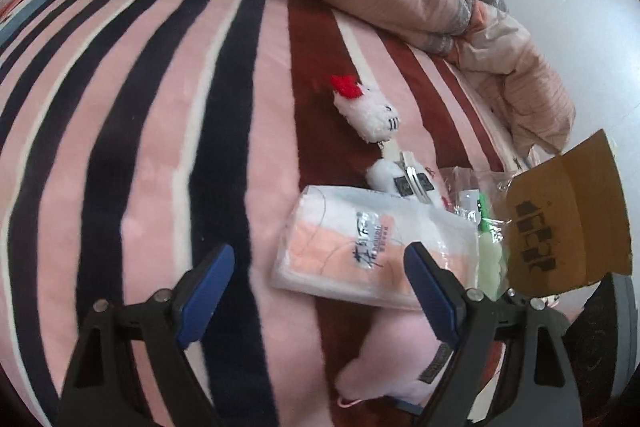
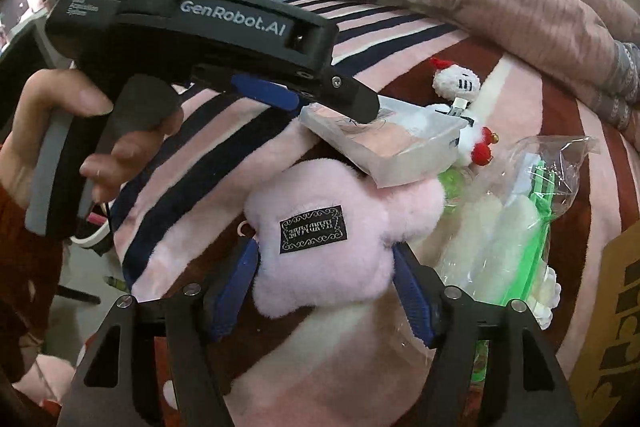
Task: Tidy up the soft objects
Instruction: 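Grasp the white towel pack with the left tool while the right tool holds the pink plush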
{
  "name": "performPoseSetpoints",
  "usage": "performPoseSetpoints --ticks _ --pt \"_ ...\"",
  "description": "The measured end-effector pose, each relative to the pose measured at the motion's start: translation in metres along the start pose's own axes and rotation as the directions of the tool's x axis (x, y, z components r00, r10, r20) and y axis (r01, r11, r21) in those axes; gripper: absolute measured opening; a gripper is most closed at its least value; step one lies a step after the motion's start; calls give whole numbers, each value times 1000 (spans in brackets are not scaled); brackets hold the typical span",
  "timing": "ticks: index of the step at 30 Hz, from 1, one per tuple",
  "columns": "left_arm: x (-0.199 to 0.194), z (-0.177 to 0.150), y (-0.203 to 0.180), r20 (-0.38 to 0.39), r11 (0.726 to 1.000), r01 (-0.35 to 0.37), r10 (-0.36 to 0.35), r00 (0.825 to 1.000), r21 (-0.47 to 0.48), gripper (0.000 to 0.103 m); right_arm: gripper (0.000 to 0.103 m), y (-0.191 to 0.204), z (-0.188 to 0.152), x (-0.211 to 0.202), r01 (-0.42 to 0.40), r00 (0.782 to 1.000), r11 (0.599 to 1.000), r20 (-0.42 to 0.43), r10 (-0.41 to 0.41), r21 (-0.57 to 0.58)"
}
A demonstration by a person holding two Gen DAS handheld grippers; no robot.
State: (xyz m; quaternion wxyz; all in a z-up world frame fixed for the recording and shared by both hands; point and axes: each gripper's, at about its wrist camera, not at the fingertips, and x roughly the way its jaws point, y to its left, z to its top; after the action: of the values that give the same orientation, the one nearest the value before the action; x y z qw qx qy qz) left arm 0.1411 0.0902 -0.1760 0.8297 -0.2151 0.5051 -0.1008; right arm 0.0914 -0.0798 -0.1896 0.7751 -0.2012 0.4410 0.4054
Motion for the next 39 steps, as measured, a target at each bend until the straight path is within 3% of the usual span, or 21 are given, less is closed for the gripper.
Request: performPoseSetpoints --ticks 5,7,9,15,21,23,27,32,35,37,39 --pt "13 8 8 -38 991 112 -115 993 -67 83 65 -1 0 1 -3 1000 1000 6 3 8" --pt "16 8 5 -52 985 159 -163 985 -68 66 65 -2 0 1 -6 1000 1000 11 6 12" --pt "21 6 -3 -80 985 162 -166 983 -61 38 65 -3 0 1 -9 1000 1000 13 9 14" --pt "12 5 4 -22 984 150 -153 988 -96 9 65 -5 0 -1 -18 1000 1000 16 17 23" --pt "-14 -8 22 14 986 138 -137 990 -96 7 64 -9 1 -4 -41 999 998 28 39 45" --pt "-27 -16 30 25 986 129 -127 992 -103 7 57 -9 1 -5 -47 999 998 29 46 45" --pt "-47 -34 42 37 994 52 -48 998 -99 8 46 -9 1 -8 -42 999 999 22 41 34" --pt "-68 -51 62 57 994 -3 10 998 -109 8 41 -12 -4 -13 -59 998 996 28 58 65" --pt "-70 -54 74 46 990 -3 9 999 -141 8 41 -11 -7 -19 -70 997 996 41 68 61" --pt "-67 -56 77 29 988 0 5 1000 -156 15 41 -10 -8 -21 -62 997 997 43 59 56" --pt "-60 -58 79 -8 986 32 -34 999 -165 42 41 -10 -8 -21 -55 998 997 41 53 50"
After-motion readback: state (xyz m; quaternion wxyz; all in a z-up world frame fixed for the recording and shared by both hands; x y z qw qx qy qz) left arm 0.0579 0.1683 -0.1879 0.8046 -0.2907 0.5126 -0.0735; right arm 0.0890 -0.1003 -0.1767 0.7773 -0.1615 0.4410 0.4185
